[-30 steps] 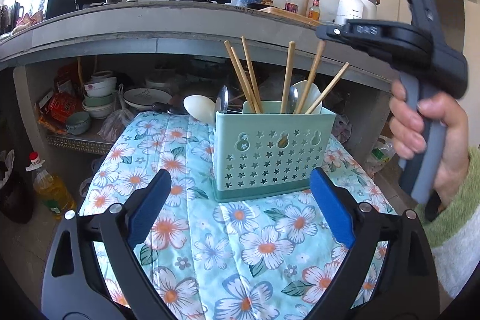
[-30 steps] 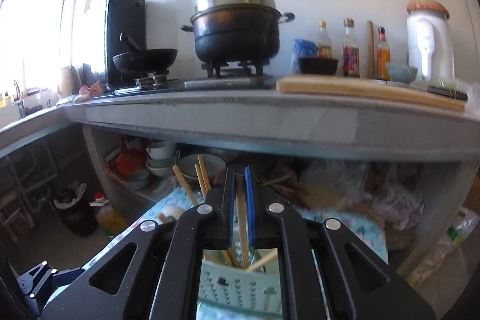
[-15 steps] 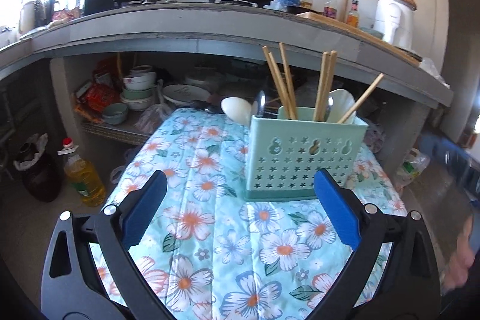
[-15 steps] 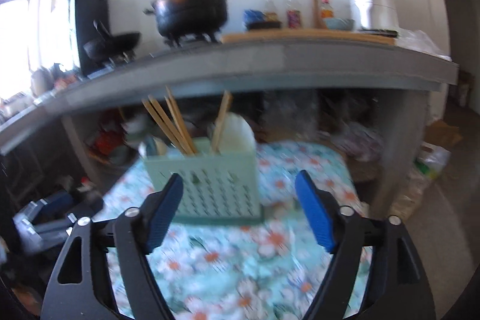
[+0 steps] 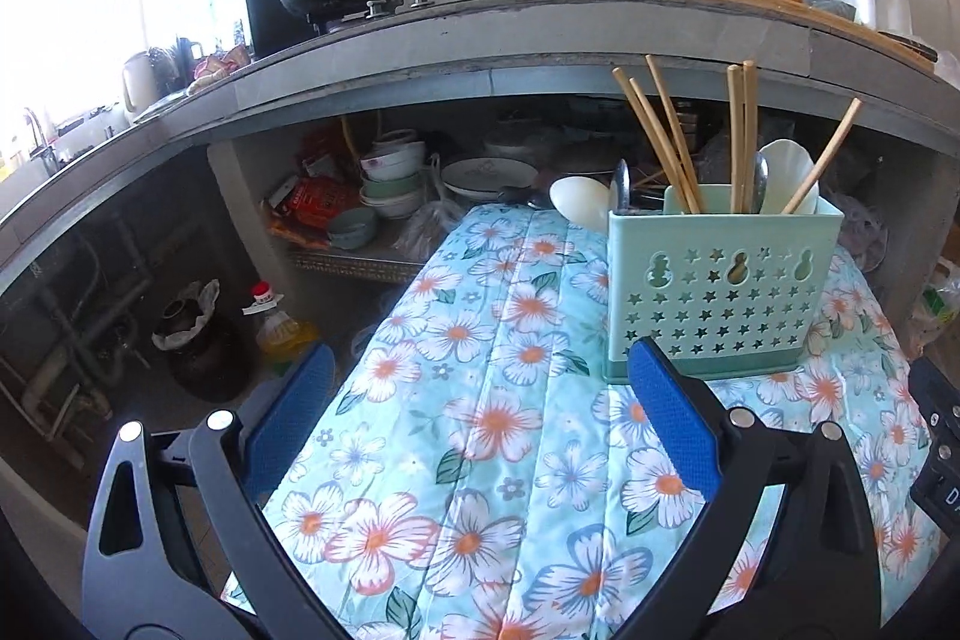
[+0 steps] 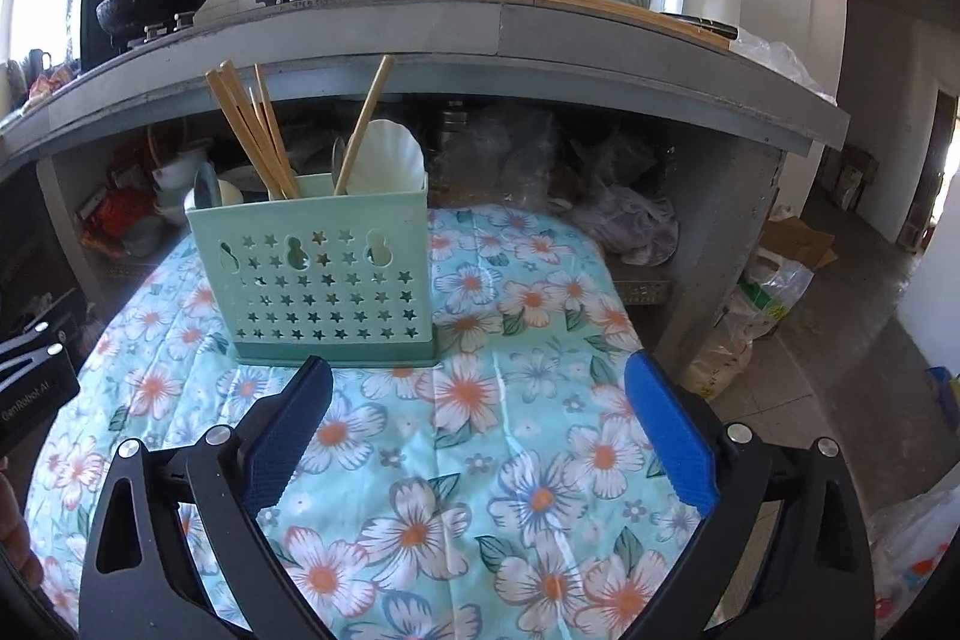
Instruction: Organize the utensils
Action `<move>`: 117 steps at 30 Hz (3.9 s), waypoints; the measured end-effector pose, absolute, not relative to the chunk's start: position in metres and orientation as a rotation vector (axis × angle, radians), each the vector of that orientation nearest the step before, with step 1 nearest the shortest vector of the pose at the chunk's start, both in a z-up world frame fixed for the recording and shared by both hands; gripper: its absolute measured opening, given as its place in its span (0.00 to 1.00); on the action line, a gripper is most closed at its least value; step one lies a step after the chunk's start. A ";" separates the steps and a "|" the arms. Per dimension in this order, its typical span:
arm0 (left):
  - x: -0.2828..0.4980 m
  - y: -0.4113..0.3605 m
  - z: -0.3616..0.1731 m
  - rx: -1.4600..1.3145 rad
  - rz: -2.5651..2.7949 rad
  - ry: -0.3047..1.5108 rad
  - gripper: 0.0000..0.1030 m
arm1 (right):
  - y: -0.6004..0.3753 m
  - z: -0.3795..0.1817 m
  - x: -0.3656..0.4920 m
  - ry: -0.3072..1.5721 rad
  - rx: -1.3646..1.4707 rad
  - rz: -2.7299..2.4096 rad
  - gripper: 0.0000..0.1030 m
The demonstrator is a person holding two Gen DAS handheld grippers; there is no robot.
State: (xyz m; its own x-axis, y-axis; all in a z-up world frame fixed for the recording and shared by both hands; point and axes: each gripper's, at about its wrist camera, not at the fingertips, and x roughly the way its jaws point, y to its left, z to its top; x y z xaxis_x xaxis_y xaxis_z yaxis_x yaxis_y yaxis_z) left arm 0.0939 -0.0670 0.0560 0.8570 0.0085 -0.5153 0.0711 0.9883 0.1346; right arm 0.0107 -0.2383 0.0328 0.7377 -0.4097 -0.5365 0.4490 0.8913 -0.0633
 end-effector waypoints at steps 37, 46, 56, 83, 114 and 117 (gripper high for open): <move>0.098 -0.056 0.051 0.145 0.036 0.534 0.92 | -0.240 0.034 0.014 0.584 0.046 -0.495 0.94; 0.098 -0.056 0.052 0.145 0.036 0.534 0.92 | -0.240 0.036 0.014 0.581 0.051 -0.494 0.94; 0.097 -0.055 0.053 0.146 0.037 0.539 0.92 | -0.240 0.037 0.013 0.579 0.055 -0.494 0.94; 0.098 -0.055 0.053 0.146 0.039 0.541 0.92 | -0.239 0.039 0.013 0.578 0.056 -0.489 0.94; 0.098 -0.054 0.052 0.146 0.039 0.545 0.92 | -0.238 0.039 0.012 0.578 0.065 -0.489 0.94; 0.097 -0.054 0.052 0.143 0.039 0.548 0.92 | -0.238 0.039 0.012 0.577 0.065 -0.490 0.94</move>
